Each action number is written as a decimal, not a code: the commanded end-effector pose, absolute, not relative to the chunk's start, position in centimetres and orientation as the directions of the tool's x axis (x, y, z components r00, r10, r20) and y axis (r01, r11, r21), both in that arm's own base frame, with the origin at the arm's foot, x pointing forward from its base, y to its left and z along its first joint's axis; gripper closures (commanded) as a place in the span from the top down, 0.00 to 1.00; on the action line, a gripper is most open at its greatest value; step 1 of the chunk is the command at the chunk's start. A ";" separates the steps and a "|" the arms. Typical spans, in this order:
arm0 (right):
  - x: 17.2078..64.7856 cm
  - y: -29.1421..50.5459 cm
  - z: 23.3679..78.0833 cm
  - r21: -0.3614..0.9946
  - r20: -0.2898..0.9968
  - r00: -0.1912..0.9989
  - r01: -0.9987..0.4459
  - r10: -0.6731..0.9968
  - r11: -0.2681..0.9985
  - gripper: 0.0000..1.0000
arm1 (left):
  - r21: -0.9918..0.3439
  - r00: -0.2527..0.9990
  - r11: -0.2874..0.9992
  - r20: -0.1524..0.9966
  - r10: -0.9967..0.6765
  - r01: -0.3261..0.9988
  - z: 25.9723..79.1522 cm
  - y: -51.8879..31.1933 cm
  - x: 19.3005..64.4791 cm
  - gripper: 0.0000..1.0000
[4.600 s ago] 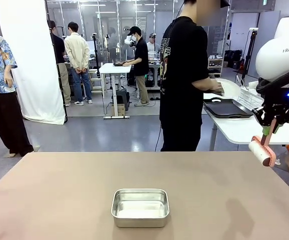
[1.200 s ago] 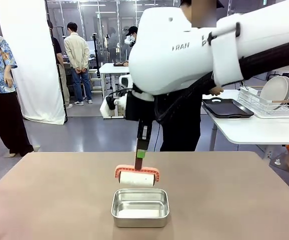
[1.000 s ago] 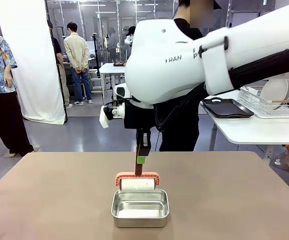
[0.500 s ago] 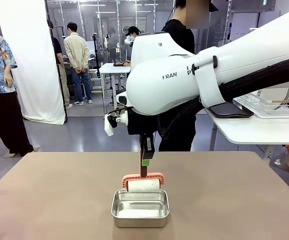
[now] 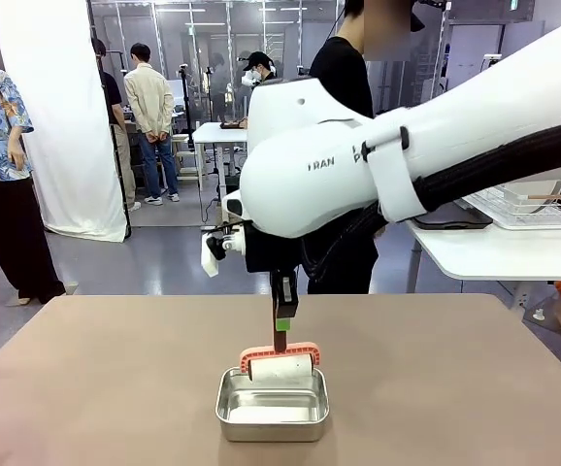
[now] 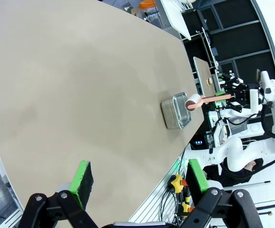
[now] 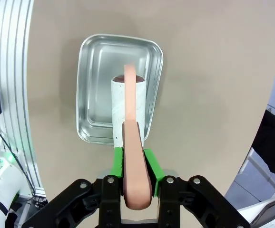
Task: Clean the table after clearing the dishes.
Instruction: Place the Lint Roller back on top of the Airtight Container.
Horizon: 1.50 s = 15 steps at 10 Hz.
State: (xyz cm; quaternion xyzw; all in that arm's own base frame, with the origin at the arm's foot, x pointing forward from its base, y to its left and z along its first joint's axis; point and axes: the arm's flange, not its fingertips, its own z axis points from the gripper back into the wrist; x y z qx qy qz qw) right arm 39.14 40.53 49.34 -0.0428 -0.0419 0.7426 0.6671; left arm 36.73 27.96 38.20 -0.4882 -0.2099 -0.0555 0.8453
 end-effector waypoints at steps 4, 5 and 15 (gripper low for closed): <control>42.0 41.1 45.7 -0.052 0.030 -0.005 -0.999 1.000 -0.004 0.22 | -0.801 0.902 0.516 0.416 0.115 0.304 38.2 28.0 36.4 1.00; 41.9 41.8 44.4 -0.066 0.029 0.008 -0.998 1.000 0.010 0.22 | -0.801 0.902 0.516 0.416 0.115 0.304 38.2 28.0 36.4 1.00; 43.0 41.4 39.3 -0.041 0.050 0.031 -0.999 0.998 0.033 0.22 | -0.801 0.902 0.516 0.416 0.115 0.304 38.2 28.0 36.4 1.00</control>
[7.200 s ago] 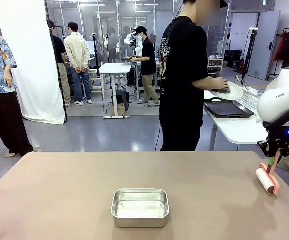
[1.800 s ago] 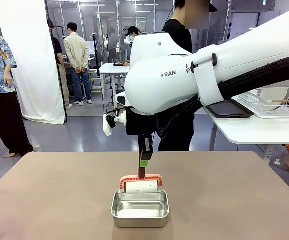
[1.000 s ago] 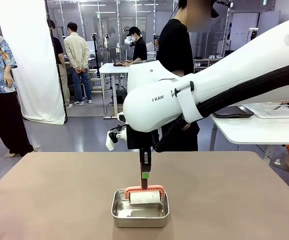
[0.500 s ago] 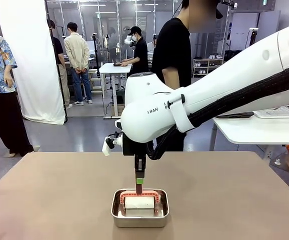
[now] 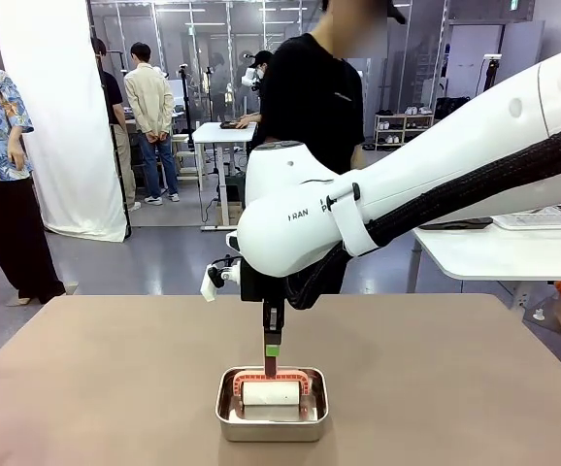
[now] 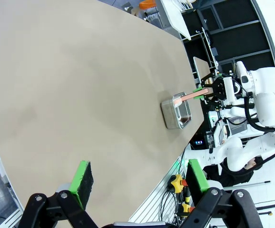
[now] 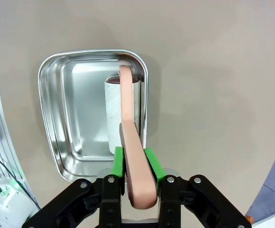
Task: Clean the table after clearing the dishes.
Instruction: Place the Lint Roller back on top of the Airtight Container.
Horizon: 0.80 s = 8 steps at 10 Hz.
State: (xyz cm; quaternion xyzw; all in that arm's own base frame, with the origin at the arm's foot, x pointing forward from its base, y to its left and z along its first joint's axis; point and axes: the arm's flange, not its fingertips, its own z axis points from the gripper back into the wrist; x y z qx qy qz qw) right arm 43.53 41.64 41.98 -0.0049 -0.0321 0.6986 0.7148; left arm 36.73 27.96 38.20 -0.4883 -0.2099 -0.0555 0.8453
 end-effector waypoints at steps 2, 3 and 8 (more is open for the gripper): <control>43.0 41.3 40.2 -0.061 0.059 0.031 -0.998 0.998 0.035 0.29 | -0.801 0.902 0.516 0.416 0.115 0.304 38.2 28.0 36.4 1.00; 42.9 41.2 41.2 -0.073 0.067 0.030 -0.997 0.997 0.035 0.53 | -0.801 0.902 0.516 0.416 0.115 0.304 38.2 28.0 36.4 1.00; 42.9 41.2 44.8 -0.119 0.068 0.045 -0.991 0.997 0.053 1.00 | -0.801 0.902 0.516 0.416 0.115 0.304 38.2 28.0 36.4 1.00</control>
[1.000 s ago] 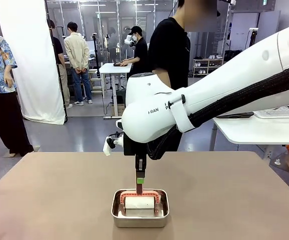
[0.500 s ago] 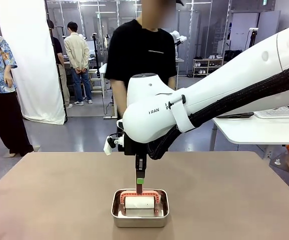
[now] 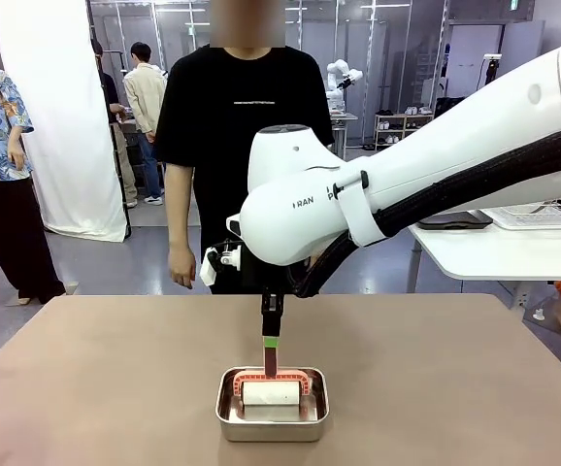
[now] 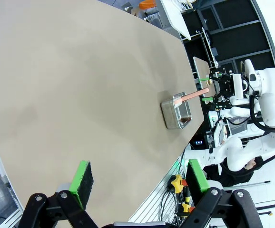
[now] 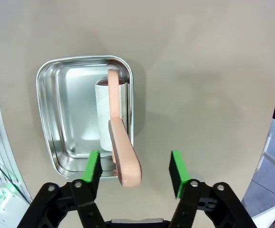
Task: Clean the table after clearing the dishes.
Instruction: Place the Lint Roller back on top of the Airtight Container.
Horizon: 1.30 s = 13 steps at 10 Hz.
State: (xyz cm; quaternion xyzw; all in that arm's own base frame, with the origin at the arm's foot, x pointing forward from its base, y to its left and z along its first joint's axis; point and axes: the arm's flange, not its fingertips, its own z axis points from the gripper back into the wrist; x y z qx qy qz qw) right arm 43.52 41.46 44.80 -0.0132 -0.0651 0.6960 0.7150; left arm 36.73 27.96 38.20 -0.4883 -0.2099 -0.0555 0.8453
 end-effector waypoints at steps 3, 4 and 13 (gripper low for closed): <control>43.2 40.9 45.1 -0.127 0.079 0.064 -0.989 0.995 0.073 1.00 | -0.801 0.902 0.516 0.416 0.115 0.304 38.2 28.0 36.4 1.00; 43.2 40.7 45.4 -0.130 0.084 0.067 -0.989 0.994 0.077 1.00 | -0.801 0.902 0.516 0.416 0.115 0.304 38.2 28.0 36.4 1.00; 43.9 40.9 45.2 -0.115 0.078 0.042 -0.992 0.996 0.051 1.00 | -0.801 0.902 0.516 0.416 0.115 0.304 38.2 28.0 36.4 1.00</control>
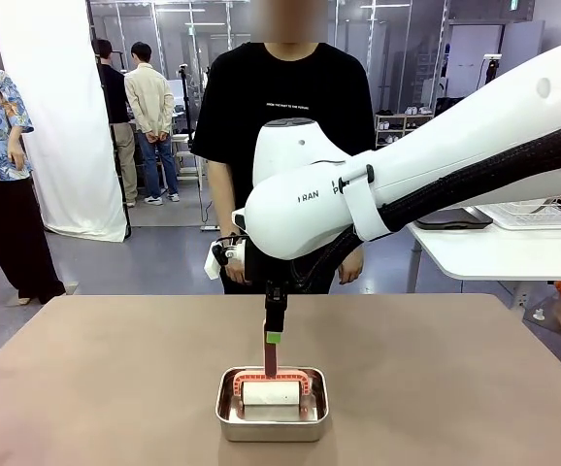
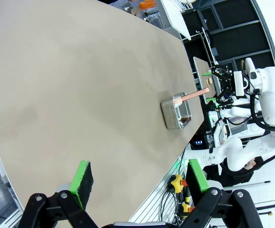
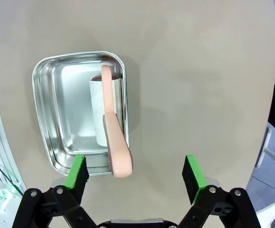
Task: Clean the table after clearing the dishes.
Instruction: Place the Lint Roller back on top of the Airtight Container.
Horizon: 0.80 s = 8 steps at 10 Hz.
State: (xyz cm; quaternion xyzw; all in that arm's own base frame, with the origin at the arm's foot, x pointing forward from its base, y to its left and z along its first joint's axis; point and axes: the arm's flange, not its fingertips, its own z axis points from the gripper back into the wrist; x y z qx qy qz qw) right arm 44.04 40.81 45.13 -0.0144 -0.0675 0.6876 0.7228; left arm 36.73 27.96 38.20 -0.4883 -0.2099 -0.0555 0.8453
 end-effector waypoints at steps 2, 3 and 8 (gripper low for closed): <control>43.9 40.9 45.2 -0.115 0.078 0.042 -0.992 0.996 0.051 1.00 | -0.801 0.902 0.516 0.416 0.115 0.304 38.2 28.0 36.4 1.00; 43.9 40.9 45.2 -0.115 0.078 0.042 -0.992 0.996 0.051 1.00 | -0.801 0.902 0.516 0.416 0.115 0.304 38.2 28.0 36.4 1.00; 45.9 39.4 48.1 -0.008 0.169 0.130 -0.991 0.977 0.133 1.00 | -0.801 0.902 0.516 0.416 0.115 0.304 38.2 28.0 36.4 1.00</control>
